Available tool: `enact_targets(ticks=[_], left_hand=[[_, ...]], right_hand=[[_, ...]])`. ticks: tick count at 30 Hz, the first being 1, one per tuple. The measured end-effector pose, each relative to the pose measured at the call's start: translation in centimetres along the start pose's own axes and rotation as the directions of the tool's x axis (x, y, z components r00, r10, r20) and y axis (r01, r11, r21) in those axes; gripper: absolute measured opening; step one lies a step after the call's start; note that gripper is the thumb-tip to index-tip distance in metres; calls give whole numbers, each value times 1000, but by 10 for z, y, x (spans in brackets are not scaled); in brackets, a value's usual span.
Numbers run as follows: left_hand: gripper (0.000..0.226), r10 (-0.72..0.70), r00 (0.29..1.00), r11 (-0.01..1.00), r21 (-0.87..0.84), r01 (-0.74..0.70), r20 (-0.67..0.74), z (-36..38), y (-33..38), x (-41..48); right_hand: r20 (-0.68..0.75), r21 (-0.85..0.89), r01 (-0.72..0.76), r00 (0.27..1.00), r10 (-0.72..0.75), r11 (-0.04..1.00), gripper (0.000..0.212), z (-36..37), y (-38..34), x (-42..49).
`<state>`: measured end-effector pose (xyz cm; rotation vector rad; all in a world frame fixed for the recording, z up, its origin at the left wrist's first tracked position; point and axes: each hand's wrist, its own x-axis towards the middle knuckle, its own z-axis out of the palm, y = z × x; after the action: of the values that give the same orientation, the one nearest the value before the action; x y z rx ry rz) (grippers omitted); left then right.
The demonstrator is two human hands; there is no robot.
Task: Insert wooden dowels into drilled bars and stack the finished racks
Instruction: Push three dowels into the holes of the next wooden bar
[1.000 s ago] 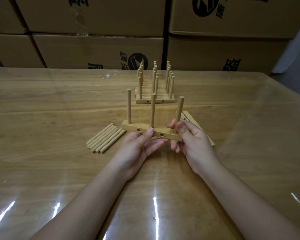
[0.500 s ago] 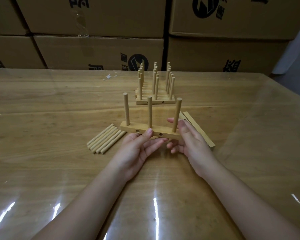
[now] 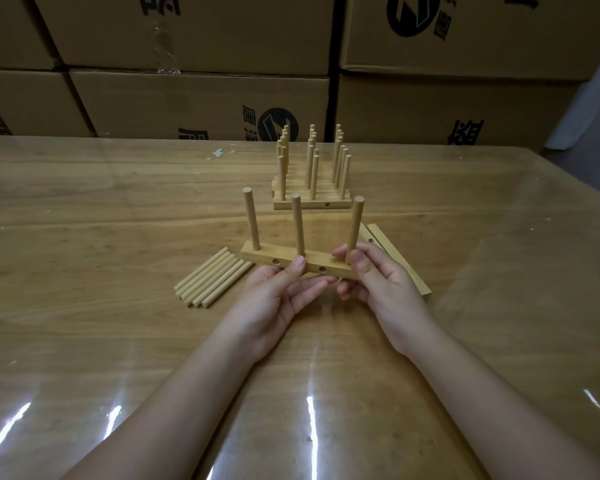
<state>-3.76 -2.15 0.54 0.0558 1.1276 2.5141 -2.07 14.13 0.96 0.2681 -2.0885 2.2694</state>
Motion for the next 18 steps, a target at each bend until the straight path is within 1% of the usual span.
enact_targets(ticks=[3, 5, 8, 14, 18], left_hand=[[36, -5, 1000, 1000, -9, 5, 5, 0, 0, 0], [36, -5, 1000, 1000, -8, 5, 13, 0, 0, 0], [39, -7, 1000, 1000, 5, 7, 19, 0, 0, -1], [46, -13, 1000, 1000, -6, 13, 4, 0, 0, 0], [39, -2, 1000, 1000, -3, 2, 9, 0, 0, 0]], right_hand=[[24, 36, -1, 1000, 1, 999, 27, 2, -1, 0], [28, 29, 10, 1000, -11, 1000, 26, 3, -2, 0], [16, 6, 21, 1000, -21, 1000, 24, 3, -3, -1], [-14, 7, -5, 1000, 5, 1000, 26, 4, -2, 0], [-35, 32, -29, 999, 30, 999, 29, 3, -2, 1]])
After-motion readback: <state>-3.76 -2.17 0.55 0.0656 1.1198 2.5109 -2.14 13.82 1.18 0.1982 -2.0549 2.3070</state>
